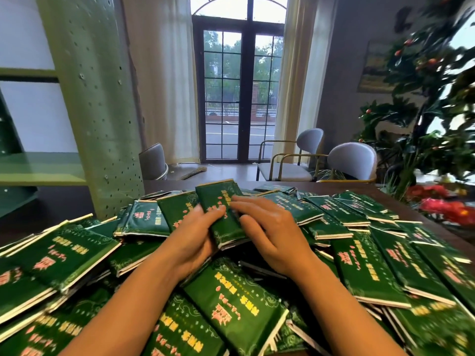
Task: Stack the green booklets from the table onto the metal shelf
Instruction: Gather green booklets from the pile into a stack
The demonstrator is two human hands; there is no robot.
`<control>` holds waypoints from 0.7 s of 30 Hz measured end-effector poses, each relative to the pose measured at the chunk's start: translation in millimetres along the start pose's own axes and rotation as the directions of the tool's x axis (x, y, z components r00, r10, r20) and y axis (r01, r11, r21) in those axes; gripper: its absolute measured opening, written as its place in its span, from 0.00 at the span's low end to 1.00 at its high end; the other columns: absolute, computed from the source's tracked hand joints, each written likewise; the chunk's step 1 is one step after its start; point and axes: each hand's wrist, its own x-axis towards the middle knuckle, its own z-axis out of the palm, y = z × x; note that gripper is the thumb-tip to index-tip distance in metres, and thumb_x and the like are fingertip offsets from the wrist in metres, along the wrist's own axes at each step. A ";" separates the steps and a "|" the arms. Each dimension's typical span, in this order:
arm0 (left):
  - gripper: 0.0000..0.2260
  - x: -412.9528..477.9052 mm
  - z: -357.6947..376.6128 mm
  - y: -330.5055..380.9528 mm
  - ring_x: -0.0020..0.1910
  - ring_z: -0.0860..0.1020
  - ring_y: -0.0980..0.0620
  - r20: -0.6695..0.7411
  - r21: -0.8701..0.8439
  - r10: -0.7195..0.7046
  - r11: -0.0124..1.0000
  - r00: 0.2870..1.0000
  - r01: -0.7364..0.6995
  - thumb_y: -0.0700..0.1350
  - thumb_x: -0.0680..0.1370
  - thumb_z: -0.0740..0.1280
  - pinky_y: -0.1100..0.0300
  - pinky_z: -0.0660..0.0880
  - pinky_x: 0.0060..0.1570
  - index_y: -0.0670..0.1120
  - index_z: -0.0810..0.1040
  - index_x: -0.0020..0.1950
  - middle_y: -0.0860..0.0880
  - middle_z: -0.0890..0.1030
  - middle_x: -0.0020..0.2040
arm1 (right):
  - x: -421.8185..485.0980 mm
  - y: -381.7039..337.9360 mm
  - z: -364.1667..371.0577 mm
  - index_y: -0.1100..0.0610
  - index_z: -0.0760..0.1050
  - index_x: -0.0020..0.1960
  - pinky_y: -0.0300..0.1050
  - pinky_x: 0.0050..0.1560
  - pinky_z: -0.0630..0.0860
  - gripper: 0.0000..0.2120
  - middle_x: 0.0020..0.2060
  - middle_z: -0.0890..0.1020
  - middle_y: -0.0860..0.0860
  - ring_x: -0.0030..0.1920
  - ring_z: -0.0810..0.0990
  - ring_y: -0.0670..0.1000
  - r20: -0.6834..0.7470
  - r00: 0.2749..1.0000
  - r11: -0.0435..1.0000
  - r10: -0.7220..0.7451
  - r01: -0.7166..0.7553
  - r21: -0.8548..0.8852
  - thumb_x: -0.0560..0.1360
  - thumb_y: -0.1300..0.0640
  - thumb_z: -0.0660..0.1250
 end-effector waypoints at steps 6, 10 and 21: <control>0.14 2.8 -3.4 6.4 0.43 0.84 0.44 -0.069 -0.012 0.010 1.000 0.998 -0.011 0.35 0.80 0.57 0.49 0.82 0.39 0.36 0.70 0.65 0.37 0.83 0.49 | 2.2 19.7 -22.8 0.51 0.69 0.69 0.52 0.68 0.61 0.23 0.70 0.70 0.51 0.70 0.64 0.55 -0.016 0.909 0.793 0.416 -0.372 -0.483 0.79 0.43 0.52; 0.12 2.7 -2.6 7.5 0.45 0.83 0.45 -0.094 -0.029 0.029 0.999 0.995 -0.032 0.36 0.81 0.57 0.49 0.82 0.42 0.37 0.71 0.64 0.37 0.82 0.51 | -4.7 29.9 -27.3 0.49 0.54 0.76 0.55 0.72 0.53 0.32 0.76 0.58 0.54 0.75 0.56 0.58 0.131 0.721 0.608 0.681 -0.456 -0.650 0.77 0.35 0.52; 0.08 2.8 -1.2 7.9 0.47 0.81 0.45 -0.169 0.029 0.045 0.999 0.984 -0.041 0.34 0.80 0.58 0.53 0.81 0.42 0.38 0.71 0.59 0.37 0.81 0.51 | -3.3 26.6 -22.4 0.40 0.60 0.73 0.53 0.66 0.62 0.26 0.71 0.67 0.50 0.69 0.65 0.57 0.160 0.754 0.666 0.637 -0.433 -0.607 0.77 0.34 0.52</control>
